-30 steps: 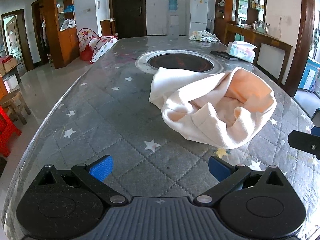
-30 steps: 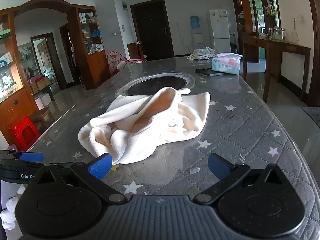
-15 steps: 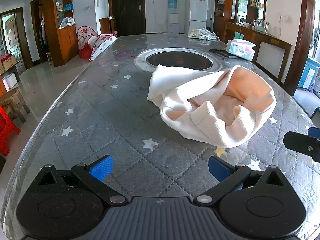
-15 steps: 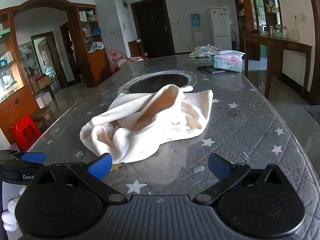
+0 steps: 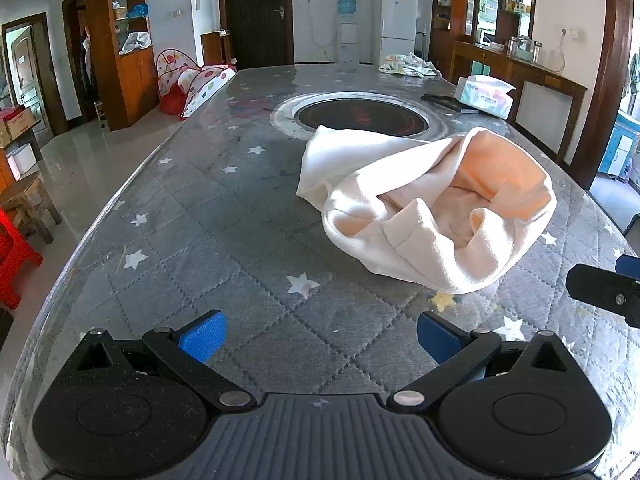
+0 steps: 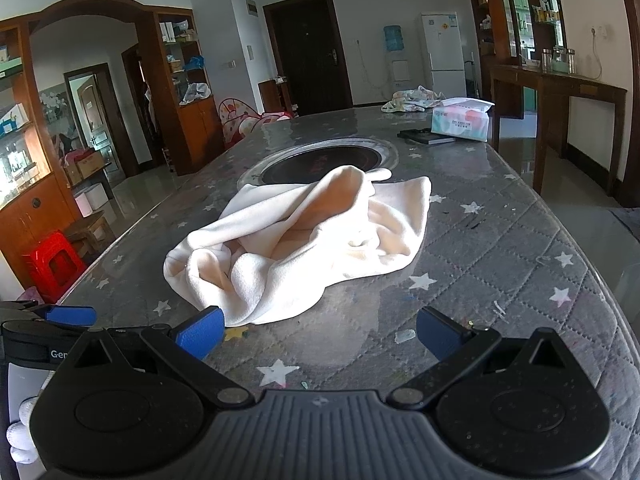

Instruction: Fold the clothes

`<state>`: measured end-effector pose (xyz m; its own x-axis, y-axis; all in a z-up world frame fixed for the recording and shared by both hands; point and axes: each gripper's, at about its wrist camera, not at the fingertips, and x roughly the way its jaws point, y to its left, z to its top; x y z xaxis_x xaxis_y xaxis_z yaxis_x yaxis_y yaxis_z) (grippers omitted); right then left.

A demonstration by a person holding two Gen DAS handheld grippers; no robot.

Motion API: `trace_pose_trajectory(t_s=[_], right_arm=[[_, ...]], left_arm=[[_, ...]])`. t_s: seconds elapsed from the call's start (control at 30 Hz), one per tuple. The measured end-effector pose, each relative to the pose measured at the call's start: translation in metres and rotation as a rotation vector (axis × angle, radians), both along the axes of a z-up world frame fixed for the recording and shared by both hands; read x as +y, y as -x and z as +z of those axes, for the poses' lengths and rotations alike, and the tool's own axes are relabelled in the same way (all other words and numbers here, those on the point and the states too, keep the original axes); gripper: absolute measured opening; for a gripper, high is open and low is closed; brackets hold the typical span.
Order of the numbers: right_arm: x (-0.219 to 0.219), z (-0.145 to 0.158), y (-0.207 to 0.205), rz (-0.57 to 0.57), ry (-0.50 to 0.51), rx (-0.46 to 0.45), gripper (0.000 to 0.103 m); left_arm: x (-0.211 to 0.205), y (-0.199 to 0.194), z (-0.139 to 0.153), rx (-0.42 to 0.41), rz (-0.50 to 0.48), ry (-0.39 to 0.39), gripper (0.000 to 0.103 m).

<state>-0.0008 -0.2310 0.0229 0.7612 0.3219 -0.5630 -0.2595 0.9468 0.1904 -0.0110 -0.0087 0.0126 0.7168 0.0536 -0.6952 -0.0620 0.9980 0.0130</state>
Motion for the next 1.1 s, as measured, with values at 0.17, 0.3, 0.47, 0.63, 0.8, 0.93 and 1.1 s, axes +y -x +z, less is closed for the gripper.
trace_pose_trajectory(t_s=[0.17, 0.3, 0.47, 0.63, 0.8, 0.93, 1.1], right_arm=[[0.0004, -0.0009, -0.0001, 0.003, -0.003, 0.004, 0.103], [0.0005, -0.0017, -0.0003, 0.003, -0.004, 0.007, 0.103], [0.0002, -0.002, -0.0008, 0.001, -0.004, 0.007, 0.103], [0.0, -0.0023, -0.0018, 0.002, -0.004, 0.004, 0.103], [0.0003, -0.0038, -0.0031, 0.006, -0.005, 0.009, 0.103], [0.0019, -0.0045, -0.0042, 0.013, -0.005, 0.011, 0.103], [0.0039, -0.003, -0.0051, 0.018, 0.0, 0.008, 0.103]], left_arm=[[-0.0004, -0.0002, -0.001, 0.005, -0.001, 0.002, 0.103], [-0.0015, -0.0002, -0.0016, 0.008, -0.006, 0.0, 0.103], [-0.0016, -0.0012, -0.0022, 0.01, -0.006, 0.003, 0.103], [-0.0017, -0.0024, -0.0024, 0.008, -0.007, 0.01, 0.103], [-0.0031, -0.0032, -0.0025, 0.004, -0.015, 0.016, 0.103], [-0.0029, -0.0047, -0.003, 0.003, -0.015, 0.026, 0.103], [-0.0018, -0.0061, -0.0042, 0.002, -0.013, 0.035, 0.103]])
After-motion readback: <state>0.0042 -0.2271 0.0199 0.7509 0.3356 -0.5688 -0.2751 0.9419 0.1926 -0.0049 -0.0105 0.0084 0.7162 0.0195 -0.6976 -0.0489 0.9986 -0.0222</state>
